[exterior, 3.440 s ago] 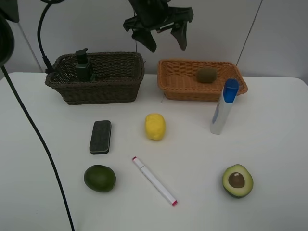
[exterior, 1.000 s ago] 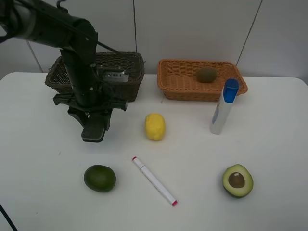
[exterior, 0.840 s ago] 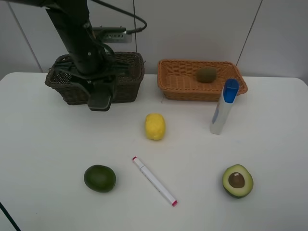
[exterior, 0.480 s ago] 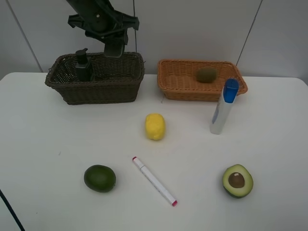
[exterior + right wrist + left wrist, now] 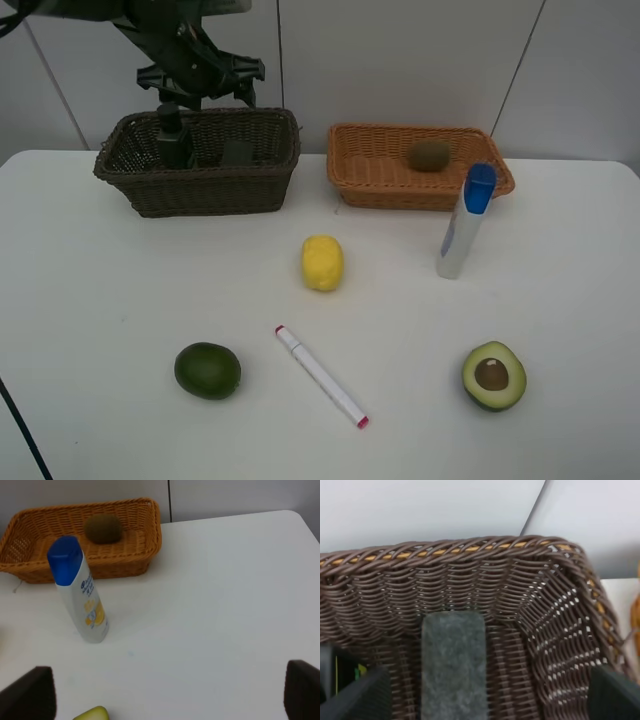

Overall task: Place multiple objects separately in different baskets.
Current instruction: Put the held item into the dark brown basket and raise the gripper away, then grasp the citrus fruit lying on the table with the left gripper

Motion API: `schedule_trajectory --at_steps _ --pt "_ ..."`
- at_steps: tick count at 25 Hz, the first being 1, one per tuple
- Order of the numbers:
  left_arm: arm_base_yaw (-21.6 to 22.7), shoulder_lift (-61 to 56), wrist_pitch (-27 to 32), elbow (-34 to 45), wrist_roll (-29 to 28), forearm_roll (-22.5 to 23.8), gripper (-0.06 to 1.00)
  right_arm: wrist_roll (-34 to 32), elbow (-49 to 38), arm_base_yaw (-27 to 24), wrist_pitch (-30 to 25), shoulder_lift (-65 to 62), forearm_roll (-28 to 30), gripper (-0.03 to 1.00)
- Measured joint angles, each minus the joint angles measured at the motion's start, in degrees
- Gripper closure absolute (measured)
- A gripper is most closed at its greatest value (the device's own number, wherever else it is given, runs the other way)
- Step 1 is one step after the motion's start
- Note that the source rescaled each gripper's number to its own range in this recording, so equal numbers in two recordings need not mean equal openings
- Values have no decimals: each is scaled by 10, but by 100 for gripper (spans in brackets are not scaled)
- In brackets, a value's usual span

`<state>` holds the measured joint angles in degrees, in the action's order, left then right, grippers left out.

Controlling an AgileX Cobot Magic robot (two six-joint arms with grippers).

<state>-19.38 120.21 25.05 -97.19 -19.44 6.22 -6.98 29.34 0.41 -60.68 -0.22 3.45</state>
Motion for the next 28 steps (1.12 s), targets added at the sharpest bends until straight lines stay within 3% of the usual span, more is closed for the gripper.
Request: schedule_trajectory --at_steps 3,8,10,13,17,23,28 --pt "0 -14 90 -35 2 -30 -5 0 0 0 0 0 0 -3" --pt "-3 -27 366 -123 69 -97 -5 0 0 0 0 0 0 -3" --pt "-9 -30 421 -141 107 -123 -5 0 0 0 0 0 0 -3" --pt "-28 -35 435 -143 188 -139 -5 0 0 0 0 0 0 -3" --pt "-80 -59 435 -115 288 -127 -5 0 0 0 0 0 0 -3" --pt "-187 -175 434 76 420 -73 -5 0 0 0 0 0 0 -3" --pt "-243 -260 435 230 463 -72 -5 0 0 0 0 0 0 -3"
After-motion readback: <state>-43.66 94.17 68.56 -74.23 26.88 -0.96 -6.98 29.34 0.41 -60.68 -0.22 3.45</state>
